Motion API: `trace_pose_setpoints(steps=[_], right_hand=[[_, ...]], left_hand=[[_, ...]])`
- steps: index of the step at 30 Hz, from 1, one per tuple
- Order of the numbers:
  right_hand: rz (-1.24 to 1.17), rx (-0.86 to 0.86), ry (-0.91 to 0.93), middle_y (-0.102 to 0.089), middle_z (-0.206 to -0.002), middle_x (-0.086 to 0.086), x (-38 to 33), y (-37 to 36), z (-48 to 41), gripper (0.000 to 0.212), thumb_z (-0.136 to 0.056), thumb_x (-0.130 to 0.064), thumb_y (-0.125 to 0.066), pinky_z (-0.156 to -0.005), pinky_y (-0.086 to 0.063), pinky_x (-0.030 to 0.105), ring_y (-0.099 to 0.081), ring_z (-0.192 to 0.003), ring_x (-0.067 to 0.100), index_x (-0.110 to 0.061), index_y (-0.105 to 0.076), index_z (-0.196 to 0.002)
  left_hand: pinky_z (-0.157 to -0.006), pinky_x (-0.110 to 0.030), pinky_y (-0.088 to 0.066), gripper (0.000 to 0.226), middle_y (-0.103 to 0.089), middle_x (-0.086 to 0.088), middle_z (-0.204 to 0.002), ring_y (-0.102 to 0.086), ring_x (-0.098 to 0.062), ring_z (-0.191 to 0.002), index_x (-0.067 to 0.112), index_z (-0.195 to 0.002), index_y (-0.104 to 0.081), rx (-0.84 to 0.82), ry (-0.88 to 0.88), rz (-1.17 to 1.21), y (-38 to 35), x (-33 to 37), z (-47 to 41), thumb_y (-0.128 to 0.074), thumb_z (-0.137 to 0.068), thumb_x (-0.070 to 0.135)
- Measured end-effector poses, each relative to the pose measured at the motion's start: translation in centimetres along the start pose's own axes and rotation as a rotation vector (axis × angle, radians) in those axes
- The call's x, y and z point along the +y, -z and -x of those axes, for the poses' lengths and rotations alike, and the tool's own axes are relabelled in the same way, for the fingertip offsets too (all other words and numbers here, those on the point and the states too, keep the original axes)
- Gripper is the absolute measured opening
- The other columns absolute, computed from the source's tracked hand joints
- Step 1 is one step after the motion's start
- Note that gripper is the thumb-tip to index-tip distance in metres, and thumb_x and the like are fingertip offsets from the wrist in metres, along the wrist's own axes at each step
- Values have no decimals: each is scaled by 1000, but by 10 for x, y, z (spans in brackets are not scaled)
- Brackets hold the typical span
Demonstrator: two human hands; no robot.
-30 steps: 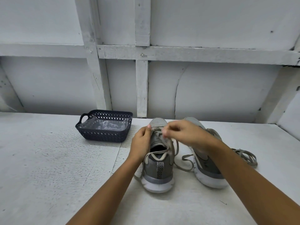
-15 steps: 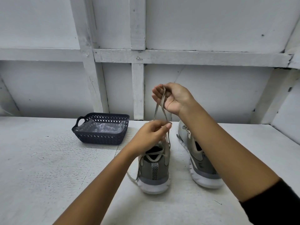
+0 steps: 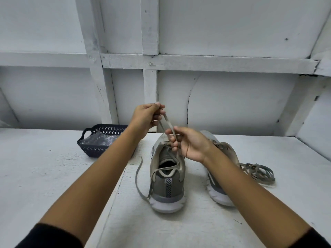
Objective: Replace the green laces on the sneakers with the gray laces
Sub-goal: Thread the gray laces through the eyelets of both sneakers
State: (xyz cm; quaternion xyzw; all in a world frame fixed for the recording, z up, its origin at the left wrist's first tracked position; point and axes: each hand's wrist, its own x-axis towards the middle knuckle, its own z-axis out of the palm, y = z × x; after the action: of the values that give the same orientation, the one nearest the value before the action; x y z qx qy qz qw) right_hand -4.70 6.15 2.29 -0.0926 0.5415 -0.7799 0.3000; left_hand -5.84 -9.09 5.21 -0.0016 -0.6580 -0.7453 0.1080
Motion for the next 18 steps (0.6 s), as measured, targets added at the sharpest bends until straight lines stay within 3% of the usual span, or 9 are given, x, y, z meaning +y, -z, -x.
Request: trace_pose_setpoints(steps=[3,6,10,13,15,18], right_hand=[[14,-37,30,-50,-58,-1,6,7,7,22,-99,-11,-38,-45,-42,17,-45,-46,6,-4,-58,-95],[8,-90,46,-58,-65,2,9,13,14,22,-96,0,-39,-54,-53,21,-56,-54,8,0,-61,-102],[-58,-31,124,-64,-67,4,9,16,17,21,-93,5,-42,-59,-57,22,-63,-58,10,1,-62,-99],[-101,77,194,-67,-66,6,7,19,16,19,-93,6,-44,-57,-57,22,-64,-55,10,-3,-61,-94],[-93,165,242,-68,-65,6,7,21,15,18,-93,5,-46,-54,-56,22,-64,-54,10,-7,-60,-92],[-121,330,294,-68,-64,3,12,24,8,16,-95,-3,-48,-53,-53,21,-63,-56,10,-12,-57,-86]], left_hand=[[-49,-17,-34,22,-65,10,-54,-52,2,-43,15,-82,-61,40,25,1,2,2,-12,-46,-98,17],[-49,-17,-34,21,-66,11,-56,-51,2,-44,16,-82,-62,66,20,-3,3,3,-22,-47,-97,18],[-42,-17,-27,23,-59,2,-61,-39,-5,-43,10,-85,-62,56,60,-92,0,0,-28,-46,-98,20],[-50,-22,-30,34,-57,-4,-76,-42,-14,-56,5,-98,-62,3,154,-613,-5,-6,-21,-42,-99,33],[-60,-26,-36,37,-57,-9,-85,-48,-21,-70,5,-91,-62,-50,112,-946,-9,-15,-11,-42,-98,35],[-84,-37,-46,38,-60,-16,-102,-55,-31,-97,8,-91,-64,-50,25,-1143,-15,-37,2,-41,-95,38]])
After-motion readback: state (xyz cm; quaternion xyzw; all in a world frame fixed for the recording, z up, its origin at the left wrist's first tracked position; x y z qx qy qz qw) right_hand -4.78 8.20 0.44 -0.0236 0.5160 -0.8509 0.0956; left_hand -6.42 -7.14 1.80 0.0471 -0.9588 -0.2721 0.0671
